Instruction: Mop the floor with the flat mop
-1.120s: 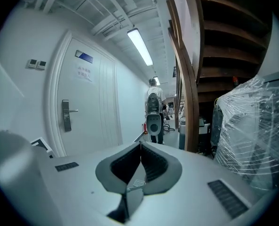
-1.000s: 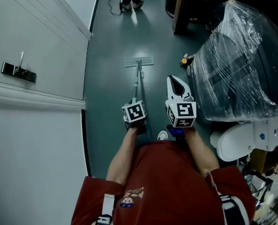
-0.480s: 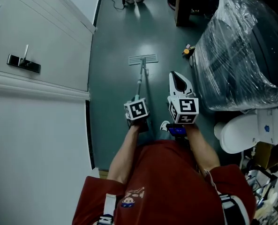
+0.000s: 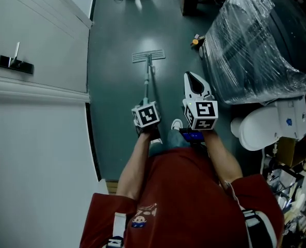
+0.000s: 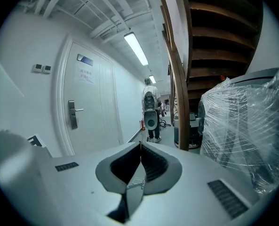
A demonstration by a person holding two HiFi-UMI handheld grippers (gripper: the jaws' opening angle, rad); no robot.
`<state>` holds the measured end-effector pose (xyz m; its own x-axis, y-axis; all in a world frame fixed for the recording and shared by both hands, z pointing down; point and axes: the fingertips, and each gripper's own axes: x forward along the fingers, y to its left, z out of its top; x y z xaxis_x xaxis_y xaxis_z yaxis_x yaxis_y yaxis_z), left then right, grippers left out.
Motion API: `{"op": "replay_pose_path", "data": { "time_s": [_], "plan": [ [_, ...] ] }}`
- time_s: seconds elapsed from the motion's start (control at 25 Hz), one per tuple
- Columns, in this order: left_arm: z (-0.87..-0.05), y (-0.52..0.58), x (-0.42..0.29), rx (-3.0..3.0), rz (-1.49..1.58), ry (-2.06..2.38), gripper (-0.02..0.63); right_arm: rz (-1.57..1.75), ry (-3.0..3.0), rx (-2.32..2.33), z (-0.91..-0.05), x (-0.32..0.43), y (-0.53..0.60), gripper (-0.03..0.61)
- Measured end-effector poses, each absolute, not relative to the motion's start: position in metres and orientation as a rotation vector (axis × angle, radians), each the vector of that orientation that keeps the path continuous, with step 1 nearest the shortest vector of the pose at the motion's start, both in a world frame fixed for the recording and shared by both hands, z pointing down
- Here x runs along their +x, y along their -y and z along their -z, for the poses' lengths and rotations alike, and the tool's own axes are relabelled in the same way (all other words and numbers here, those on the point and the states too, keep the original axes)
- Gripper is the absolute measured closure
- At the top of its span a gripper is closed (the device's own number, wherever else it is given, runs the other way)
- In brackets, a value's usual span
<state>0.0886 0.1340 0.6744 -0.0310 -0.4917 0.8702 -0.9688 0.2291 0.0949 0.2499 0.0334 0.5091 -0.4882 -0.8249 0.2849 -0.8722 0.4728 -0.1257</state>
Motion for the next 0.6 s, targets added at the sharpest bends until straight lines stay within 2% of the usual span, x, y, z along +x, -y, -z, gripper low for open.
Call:
{"op": "replay_pose_path", "data": {
  "time_s": [0.32,0.6],
  "plan": [
    [-0.676,-0.183,0.052,1.421,-0.689,1.624,0.489,-0.322,2.514,1.464,-0.502,0.195,-0.086,0.560],
    [-0.679,-0.226,0.038,1.442,-0.699,1.596,0.489,-0.300,2.495,1.478,-0.499,0.178,-0.132,0.560]
  ]
}}
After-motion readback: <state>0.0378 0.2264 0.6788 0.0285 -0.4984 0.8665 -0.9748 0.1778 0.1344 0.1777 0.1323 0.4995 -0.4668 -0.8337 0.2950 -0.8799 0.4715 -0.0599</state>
